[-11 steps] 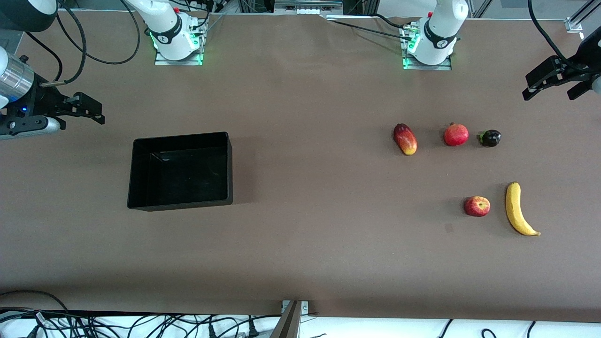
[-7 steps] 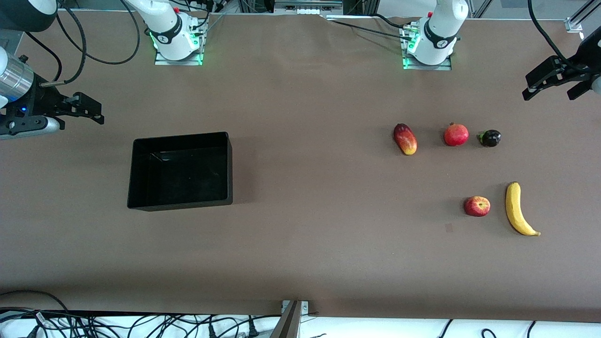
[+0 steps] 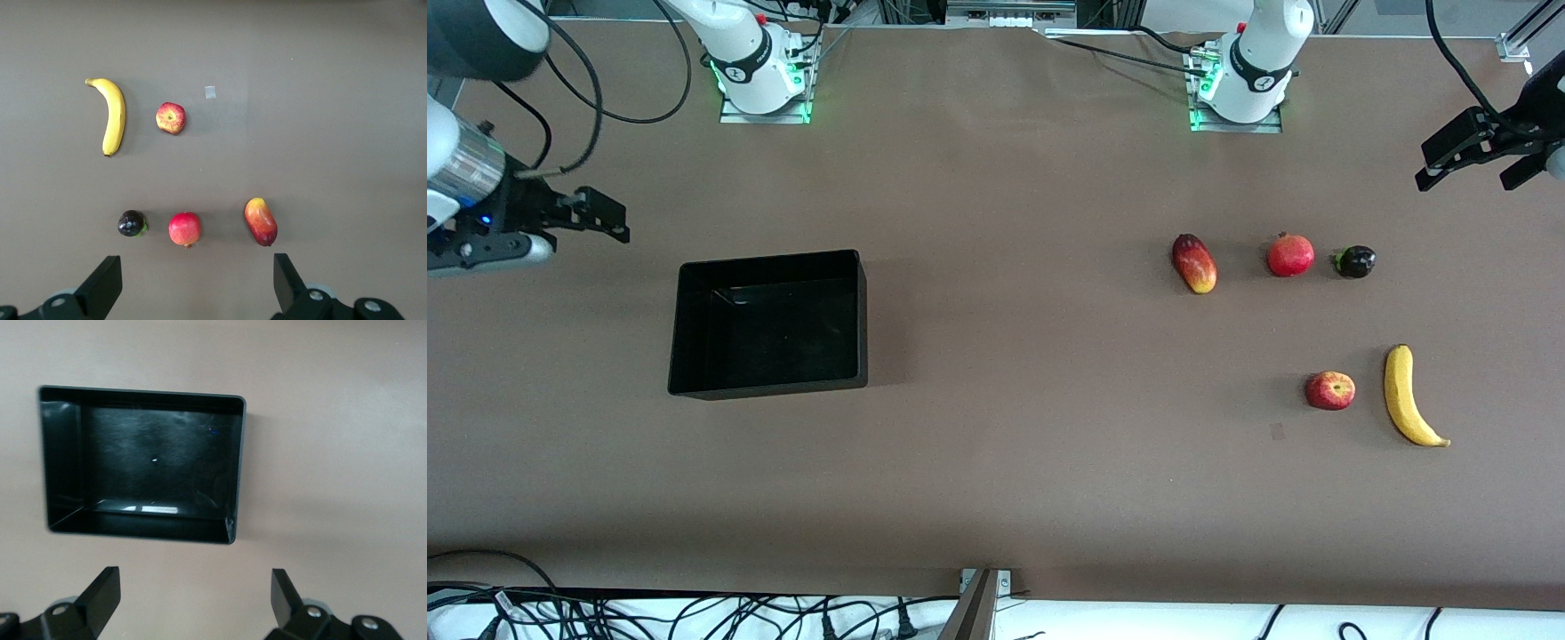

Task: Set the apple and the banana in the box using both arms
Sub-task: 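Move the right gripper to the box rim while the left gripper reaches the apple, then grip the box rim with the right gripper while the left gripper grasps the apple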

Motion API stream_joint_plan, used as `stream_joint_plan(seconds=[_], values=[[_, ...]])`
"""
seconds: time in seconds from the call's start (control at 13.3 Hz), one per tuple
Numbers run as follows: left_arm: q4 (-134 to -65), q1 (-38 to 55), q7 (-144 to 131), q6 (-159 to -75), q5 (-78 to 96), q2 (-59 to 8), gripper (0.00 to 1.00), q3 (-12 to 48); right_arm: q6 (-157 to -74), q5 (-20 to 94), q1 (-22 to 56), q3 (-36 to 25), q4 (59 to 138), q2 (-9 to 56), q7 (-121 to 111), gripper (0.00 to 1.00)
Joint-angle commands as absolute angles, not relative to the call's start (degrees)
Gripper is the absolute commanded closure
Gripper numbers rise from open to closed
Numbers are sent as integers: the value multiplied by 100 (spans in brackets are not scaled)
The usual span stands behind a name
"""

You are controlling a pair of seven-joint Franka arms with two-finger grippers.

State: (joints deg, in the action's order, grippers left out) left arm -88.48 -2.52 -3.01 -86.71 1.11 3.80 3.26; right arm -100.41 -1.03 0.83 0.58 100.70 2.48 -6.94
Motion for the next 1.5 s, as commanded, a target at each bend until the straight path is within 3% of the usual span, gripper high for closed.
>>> stream_joint_plan(seconds=[0.0, 0.23, 0.45, 0.68, 0.75, 1.13, 1.28, 1.43], values=[[-8868, -325, -316, -8814, 141, 195, 0, 343, -11044, -299, -35, 141, 10861, 640, -564, 0], [-8982, -684, -19, -9551, 132, -437, 0, 343, -12160, -299, -44, 53, 11284, 1316, -378, 0], [-9018, -1045, 798, -10693, 141, -1499, 0, 343, -13452, -299, -53, -35, 11890, 1765, -378, 0], [-9175, -1239, 1361, -11931, 176, -2458, 0, 352, -14027, -299, -79, -158, 12102, 2091, -404, 0], [-9376, -1239, 1362, -12423, 176, -2618, 0, 360, -14045, -299, -79, -167, 12120, 2153, -404, 6], [-9545, -1046, 687, -13533, 106, -3391, 0, 387, -14098, -299, -105, -167, 12138, 2434, -457, 81], [-9763, -1020, 650, -14007, 97, -3515, 0, 387, -14063, -299, -123, -167, 12112, 2469, -492, 98], [-9879, -993, 615, -14413, 97, -3725, 0, 387, -14045, -290, -123, -167, 12050, 2435, -554, 100]])
